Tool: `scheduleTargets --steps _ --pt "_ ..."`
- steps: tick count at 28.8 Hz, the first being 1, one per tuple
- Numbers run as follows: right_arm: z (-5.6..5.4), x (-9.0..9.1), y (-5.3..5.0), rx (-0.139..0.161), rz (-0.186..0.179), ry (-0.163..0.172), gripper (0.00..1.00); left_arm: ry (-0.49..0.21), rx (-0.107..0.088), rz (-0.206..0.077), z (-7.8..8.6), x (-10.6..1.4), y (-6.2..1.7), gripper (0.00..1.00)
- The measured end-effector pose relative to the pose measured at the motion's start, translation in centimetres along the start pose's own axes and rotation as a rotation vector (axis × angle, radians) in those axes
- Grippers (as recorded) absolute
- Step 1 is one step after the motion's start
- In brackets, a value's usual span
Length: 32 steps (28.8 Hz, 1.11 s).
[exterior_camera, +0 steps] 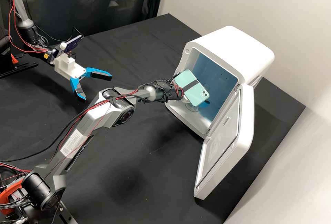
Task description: Place the flask in the incubator
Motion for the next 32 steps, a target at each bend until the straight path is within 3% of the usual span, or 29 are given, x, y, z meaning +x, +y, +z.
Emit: scheduleTargets --steps 5,6,17,27,32 --pt "0.12 0.14 -0.11 -0.003 0.004 0.005 0.00 -0.005 0.000 -0.001 0.11 0.02 -0.03 1.00" --pt "0.12 0.14 -0.11 -0.003 0.004 0.005 1.00 -0.008 0.001 -0.002 0.19 0.03 -0.05 1.00" --pt "0.40 0.32 -0.29 -0.021 0.002 -0.009 1.00 -0.010 0.001 -0.003 0.24 0.04 -0.06 1.00" --pt "0.33 0.38 -0.26 -0.026 0.010 0.003 1.00 -0.010 0.001 -0.003 0.24 0.04 -0.06 1.00" --pt "0.35 0.43 -0.18 -0.045 0.015 0.009 1.00 -0.010 0.001 -0.003 0.24 0.04 -0.06 1.00"
